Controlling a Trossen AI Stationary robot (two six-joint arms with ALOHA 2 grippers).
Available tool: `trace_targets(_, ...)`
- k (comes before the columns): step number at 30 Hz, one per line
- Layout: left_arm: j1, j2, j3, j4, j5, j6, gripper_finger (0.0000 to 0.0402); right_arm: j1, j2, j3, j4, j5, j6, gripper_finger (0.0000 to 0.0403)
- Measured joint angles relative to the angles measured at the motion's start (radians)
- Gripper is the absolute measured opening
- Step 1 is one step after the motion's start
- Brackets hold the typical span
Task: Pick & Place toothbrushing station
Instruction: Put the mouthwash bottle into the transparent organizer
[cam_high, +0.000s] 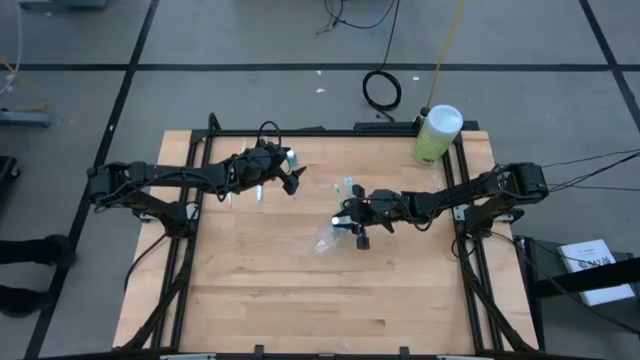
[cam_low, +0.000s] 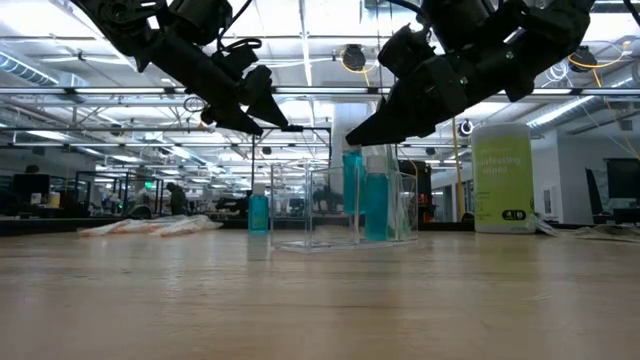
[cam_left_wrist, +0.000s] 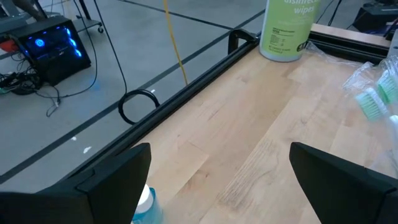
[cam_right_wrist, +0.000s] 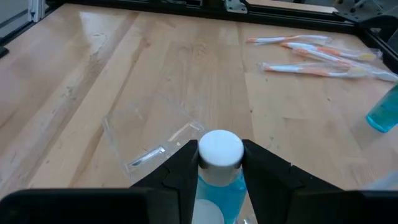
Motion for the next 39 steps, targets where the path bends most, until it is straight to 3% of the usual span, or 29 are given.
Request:
trace_targets(9,0.0,0.0,0.0,0.0,0.0,0.0,0.0392,0.0,0.0,0.0,-0.024,-0.002,0.005,0.012)
trace_targets(21,0.0,0.0,0.0,0.0,0.0,0.0,0.0392,0.002,-0.007,0.0,-0.005,-0.002,0.025,0.0207)
trace_targets(30,0.0,0.0,0.0,-0.002,-0.008,-0.04,0.0392,0.007,-0.175,-0.001,-0.003,-0.001,0.007,0.0212)
trace_targets(35,0.01,0.036,0.0,-0.068,-0.159,-0.1,0.0392,0.007,-0.291,0.0,-0.028,-0.002,-0.037,0.0209)
trace_targets(39,0.038,0.103,0.0,-0.074,-0.124,-0.161,0.0392,0.007,-0.355,0.0,-0.04,-0.001,-0.077,0.0206)
